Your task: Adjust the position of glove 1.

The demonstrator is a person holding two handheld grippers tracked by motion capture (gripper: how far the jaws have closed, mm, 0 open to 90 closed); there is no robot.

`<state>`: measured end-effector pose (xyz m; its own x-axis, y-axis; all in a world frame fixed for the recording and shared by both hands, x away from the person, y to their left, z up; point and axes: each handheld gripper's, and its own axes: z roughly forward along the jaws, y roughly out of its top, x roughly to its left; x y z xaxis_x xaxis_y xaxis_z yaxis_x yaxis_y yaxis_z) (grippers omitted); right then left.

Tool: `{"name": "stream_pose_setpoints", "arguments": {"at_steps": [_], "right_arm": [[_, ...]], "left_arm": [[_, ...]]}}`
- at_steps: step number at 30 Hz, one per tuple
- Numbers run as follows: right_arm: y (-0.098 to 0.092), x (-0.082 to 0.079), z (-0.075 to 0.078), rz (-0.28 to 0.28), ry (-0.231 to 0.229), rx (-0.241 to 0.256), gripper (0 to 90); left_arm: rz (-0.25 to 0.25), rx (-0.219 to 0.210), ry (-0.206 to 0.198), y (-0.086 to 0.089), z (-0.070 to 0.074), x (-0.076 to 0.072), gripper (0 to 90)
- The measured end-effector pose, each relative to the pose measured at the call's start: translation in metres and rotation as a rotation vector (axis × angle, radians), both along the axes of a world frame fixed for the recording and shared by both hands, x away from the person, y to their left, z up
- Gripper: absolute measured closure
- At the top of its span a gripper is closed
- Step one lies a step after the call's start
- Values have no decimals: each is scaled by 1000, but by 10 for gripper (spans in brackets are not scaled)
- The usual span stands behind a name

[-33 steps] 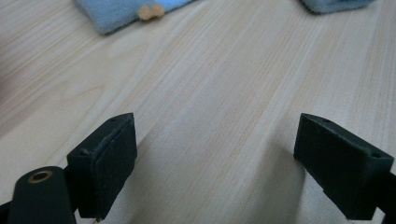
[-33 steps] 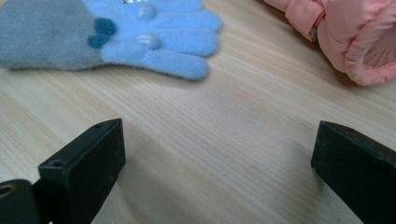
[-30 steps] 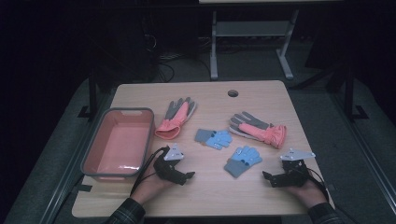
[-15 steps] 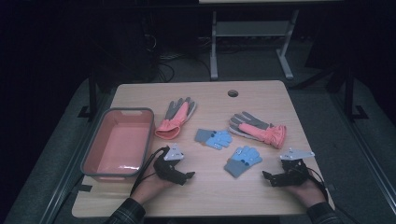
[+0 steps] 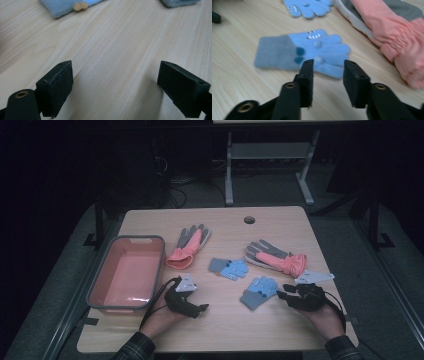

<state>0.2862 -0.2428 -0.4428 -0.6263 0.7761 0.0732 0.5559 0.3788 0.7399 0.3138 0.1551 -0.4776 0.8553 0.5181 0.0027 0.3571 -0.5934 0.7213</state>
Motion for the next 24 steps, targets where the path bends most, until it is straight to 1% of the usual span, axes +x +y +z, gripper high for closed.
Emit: {"name": "stream_pose_setpoints", "arguments": {"at_steps": [2,3,4,5,6,8,10,11,13,14,15,18,19,22,23,24], "right_arm": [[3,1,1,5,6,5,650],[9,4,1,24,9,10,686],[11,6,2,30,11,0,689],[11,6,2,30,11,0,689],[15,7,2,38,17,1,696],[24,11,4,58,8,10,712],[27,13,5,65,4,9,712],[33,16,5,75,7,7,715],[39,19,5,88,6,2,719],[39,19,5,88,6,2,719],[45,22,4,95,14,-1,727],[49,25,3,99,12,0,736],[51,27,3,106,22,-8,743],[61,34,1,121,37,-9,761],[61,34,1,121,37,-9,761],[66,37,-1,126,49,-14,762]], "left_arm": [[0,0,0,0,0,0,127],[0,0,0,0,0,0,128],[0,0,0,0,0,0,127],[0,0,0,0,0,0,128],[-1,0,-1,0,0,0,128],[-1,0,0,0,0,0,128],[0,0,0,0,0,0,128],[0,1,1,0,0,0,128],[0,1,1,0,0,0,128],[0,1,1,0,0,0,128],[1,1,2,0,0,0,128],[4,-3,3,0,0,0,128],[3,-3,3,0,0,0,128],[3,-3,3,0,0,0,128],[3,-3,3,0,0,0,128],[0,2,2,0,0,0,128]]}}
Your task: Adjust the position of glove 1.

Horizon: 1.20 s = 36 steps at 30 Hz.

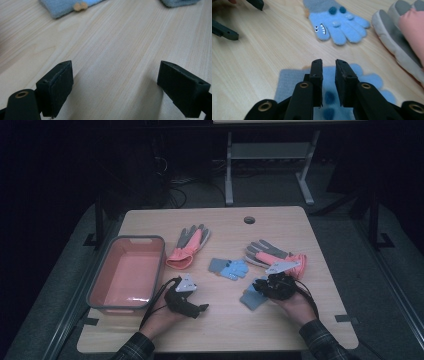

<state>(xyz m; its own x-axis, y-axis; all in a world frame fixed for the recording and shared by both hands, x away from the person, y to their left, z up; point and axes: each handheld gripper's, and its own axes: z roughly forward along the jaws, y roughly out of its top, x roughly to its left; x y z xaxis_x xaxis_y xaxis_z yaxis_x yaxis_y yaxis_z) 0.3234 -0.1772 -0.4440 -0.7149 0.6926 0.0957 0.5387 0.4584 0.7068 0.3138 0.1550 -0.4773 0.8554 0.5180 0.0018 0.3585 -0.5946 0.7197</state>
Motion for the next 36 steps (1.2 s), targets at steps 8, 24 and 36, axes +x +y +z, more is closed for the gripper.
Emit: {"name": "stream_pose_setpoints", "arguments": {"at_steps": [8,24,36], "right_arm": [[11,11,-7,11,18,-12,761],[15,18,-22,25,73,-23,895],[18,13,-4,40,28,43,890]], "left_arm": [[1,6,3,0,0,0,129],[2,3,2,0,0,0,129],[3,7,4,0,1,0,131]]}}
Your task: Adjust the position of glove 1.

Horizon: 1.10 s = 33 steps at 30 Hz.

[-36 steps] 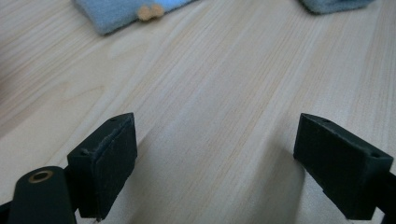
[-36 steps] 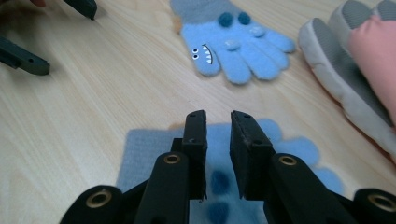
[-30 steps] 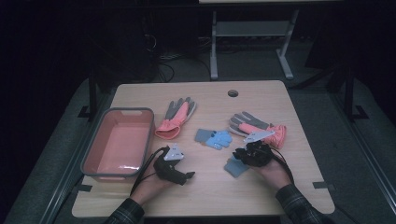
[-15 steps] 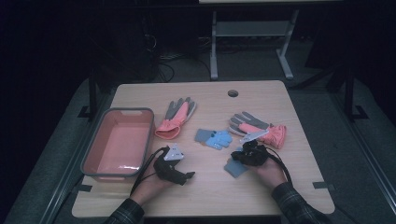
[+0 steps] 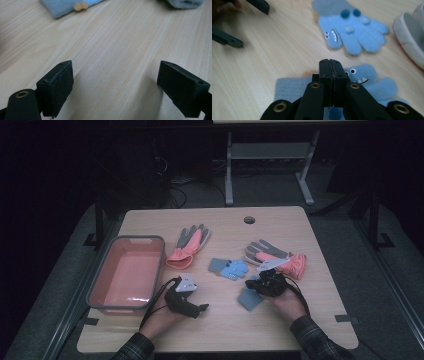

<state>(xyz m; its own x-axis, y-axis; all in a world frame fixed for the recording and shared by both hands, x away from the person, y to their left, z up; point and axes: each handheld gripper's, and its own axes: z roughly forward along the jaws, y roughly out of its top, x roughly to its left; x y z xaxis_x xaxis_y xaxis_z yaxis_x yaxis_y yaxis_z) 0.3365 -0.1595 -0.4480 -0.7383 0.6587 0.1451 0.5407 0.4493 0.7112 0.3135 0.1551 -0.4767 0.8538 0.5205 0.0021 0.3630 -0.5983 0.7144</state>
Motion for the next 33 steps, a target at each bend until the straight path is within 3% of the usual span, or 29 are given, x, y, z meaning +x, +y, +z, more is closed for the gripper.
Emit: {"name": "stream_pose_setpoints", "arguments": {"at_steps": [9,11,13,20,22,25,27,33], "right_arm": [[14,1,25,14,-100,87,897],[14,2,26,18,-103,87,896],[13,3,26,21,-100,65,886],[16,1,12,42,-16,39,831],[18,1,11,46,-15,34,821],[24,8,5,22,-17,-12,812],[24,15,0,8,11,-26,807],[33,24,-12,13,41,-63,804]], "left_arm": [[3,-5,-5,0,0,0,131],[3,-5,-5,0,0,0,131],[4,-5,-5,0,0,0,131],[2,0,0,0,0,0,131],[2,0,0,0,0,0,131],[2,2,-3,0,0,0,131],[4,-2,-5,0,0,0,131],[5,-4,-1,0,0,0,131]]}}
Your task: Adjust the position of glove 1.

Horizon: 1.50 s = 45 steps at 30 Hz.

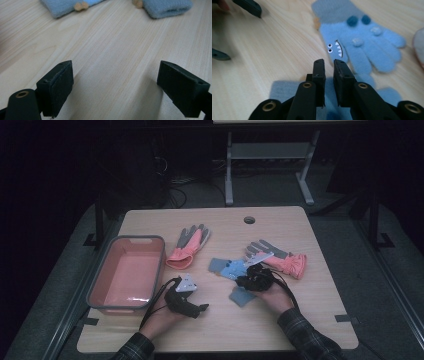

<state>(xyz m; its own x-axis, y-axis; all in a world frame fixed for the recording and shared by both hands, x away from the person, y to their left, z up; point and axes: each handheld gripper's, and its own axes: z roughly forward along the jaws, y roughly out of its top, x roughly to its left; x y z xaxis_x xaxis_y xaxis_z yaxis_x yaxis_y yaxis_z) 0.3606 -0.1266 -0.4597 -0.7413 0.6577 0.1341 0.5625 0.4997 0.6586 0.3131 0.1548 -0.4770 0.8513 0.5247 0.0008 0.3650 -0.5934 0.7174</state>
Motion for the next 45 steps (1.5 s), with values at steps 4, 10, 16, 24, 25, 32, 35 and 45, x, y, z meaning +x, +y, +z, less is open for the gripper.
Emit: {"name": "stream_pose_setpoints", "arguments": {"at_steps": [4,10,16,24,25,32,35,45], "right_arm": [[4,-1,-5,4,-7,-27,899],[3,-4,3,-2,-52,-5,900],[2,-8,20,-8,-86,60,900],[3,-14,32,6,-142,97,900],[3,-15,34,2,-138,96,900],[3,-16,39,0,-167,111,900],[5,-15,43,-7,-183,157,900],[0,-29,33,21,-189,125,900]], "left_arm": [[1,0,0,0,0,0,131],[4,9,3,0,3,-1,201],[-8,12,9,-4,9,-1,335],[-61,-71,16,-23,31,-4,706],[-64,-72,12,-25,32,-4,746],[-48,-153,36,-31,42,3,894],[9,-157,-26,-31,53,10,895],[18,-131,7,-37,44,26,895]]}}
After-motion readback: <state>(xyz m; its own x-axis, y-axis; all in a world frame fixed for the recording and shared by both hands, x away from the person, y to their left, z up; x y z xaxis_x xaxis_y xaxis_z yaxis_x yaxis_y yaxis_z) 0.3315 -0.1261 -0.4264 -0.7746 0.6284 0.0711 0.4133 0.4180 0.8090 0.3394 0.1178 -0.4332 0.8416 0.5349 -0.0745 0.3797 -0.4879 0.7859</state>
